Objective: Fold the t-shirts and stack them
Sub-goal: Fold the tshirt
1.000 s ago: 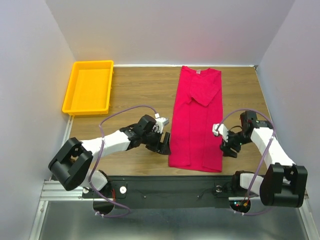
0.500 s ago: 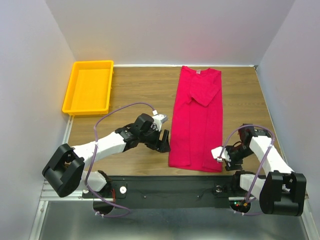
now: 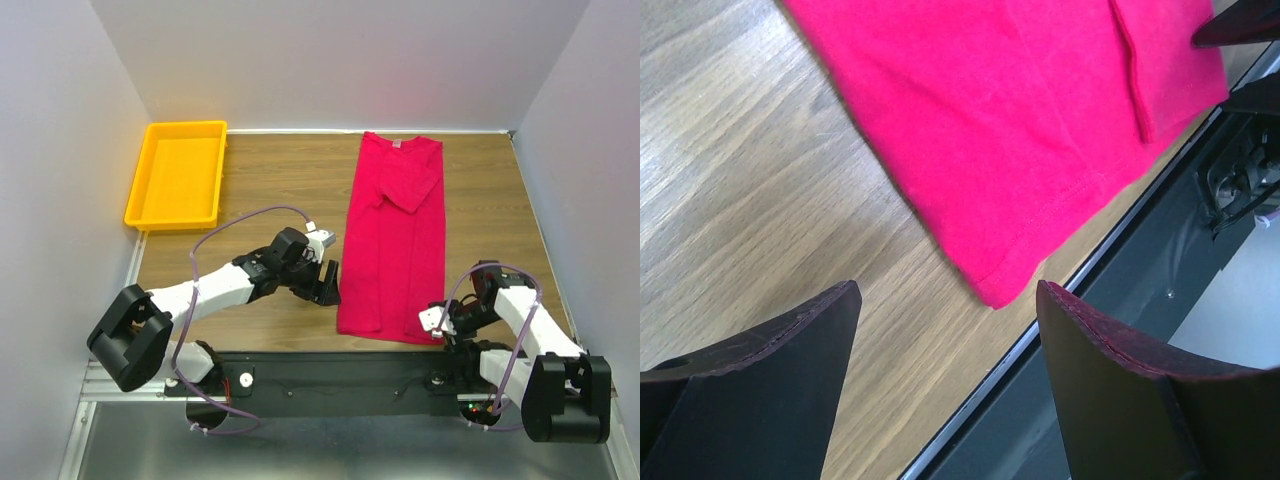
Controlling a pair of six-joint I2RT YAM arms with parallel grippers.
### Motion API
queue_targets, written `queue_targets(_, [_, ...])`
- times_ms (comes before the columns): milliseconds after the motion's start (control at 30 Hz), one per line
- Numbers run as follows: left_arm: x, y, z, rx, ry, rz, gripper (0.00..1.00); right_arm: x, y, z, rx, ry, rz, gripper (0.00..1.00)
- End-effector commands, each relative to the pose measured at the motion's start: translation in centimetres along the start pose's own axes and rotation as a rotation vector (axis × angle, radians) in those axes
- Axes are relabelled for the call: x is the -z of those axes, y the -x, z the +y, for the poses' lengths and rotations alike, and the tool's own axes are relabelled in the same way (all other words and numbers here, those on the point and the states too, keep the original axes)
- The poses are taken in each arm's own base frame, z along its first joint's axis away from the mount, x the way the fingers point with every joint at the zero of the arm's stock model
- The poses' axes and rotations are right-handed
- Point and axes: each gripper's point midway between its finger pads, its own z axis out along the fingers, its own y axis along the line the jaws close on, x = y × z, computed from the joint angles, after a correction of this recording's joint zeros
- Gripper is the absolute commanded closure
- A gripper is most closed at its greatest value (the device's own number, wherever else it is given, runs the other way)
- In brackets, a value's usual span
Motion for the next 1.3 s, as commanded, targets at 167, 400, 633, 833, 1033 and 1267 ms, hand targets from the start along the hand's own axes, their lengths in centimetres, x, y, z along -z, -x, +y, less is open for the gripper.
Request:
queue_targets(167, [-0.1, 0.8, -0.9, -0.012, -0.045, -0.013, 0.18, -1.2, 0.1, -2.7, 0.655, -0.025, 0.014, 0.26])
queue_targets(400, [0.0, 0.9, -1.2, -0.010, -0.056, -0.019, 0.18, -1.4, -0.4, -2.6, 0.649, -0.016, 0.030, 0.39])
queue_targets(633, [0.0, 0.9, -1.3, -0.006, -0.062, -0.018, 0.18, -1.0, -0.2, -3.2, 0.635, -0.028, 0.026, 0.54])
queue_targets(833, [-0.1, 0.6, -1.4, 0.000, -0.077, -0.014, 0.18, -0.6, 0.1, -3.8, 0.576, -0.045, 0.015, 0.60])
queue_targets(1033, [-0.3, -0.1, -1.7, 0.009, -0.102, 0.017, 0.18, -0.5, 0.2, -3.6, 0.524, -0.063, 0.012, 0.86])
queue_targets(1267, [-0.3, 0.2, -2.4, -0.018, -0.142, 0.028, 0.18, 0.2, 1.3, -4.8, 0.395, -0.119, -0.042, 0.99])
